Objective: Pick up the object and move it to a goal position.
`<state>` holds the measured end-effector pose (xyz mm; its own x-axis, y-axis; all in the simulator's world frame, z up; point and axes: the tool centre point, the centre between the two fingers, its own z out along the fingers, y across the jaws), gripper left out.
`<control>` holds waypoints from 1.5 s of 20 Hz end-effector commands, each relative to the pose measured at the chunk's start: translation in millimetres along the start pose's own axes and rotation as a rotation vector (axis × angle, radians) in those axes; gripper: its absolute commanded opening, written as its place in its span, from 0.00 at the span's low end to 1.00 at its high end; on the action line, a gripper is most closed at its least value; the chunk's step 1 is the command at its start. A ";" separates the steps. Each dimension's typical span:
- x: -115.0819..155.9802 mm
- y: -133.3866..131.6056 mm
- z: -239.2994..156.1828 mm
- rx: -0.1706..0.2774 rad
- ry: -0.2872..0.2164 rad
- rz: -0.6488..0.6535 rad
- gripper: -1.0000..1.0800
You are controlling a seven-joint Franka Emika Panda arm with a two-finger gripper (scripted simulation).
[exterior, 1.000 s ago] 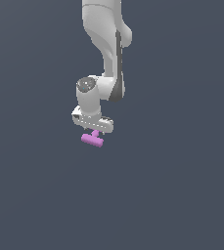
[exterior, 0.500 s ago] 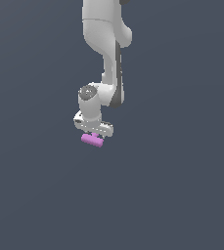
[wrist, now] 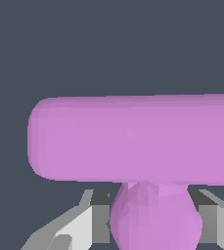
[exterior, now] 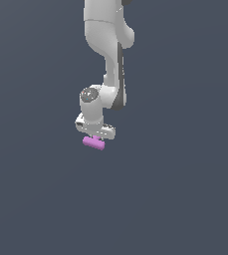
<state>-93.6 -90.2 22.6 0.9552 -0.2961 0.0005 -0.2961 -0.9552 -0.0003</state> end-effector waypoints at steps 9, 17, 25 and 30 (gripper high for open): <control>11.2 8.1 -5.4 0.000 -0.001 0.000 0.00; 48.6 32.6 -23.2 0.000 -0.001 0.000 0.00; 89.1 57.1 -41.4 -0.001 0.000 0.000 0.00; 101.7 64.1 -46.5 -0.001 0.000 0.000 0.00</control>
<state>-18.4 -179.0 67.7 0.9550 -0.2967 0.0004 -0.2967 -0.9550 0.0006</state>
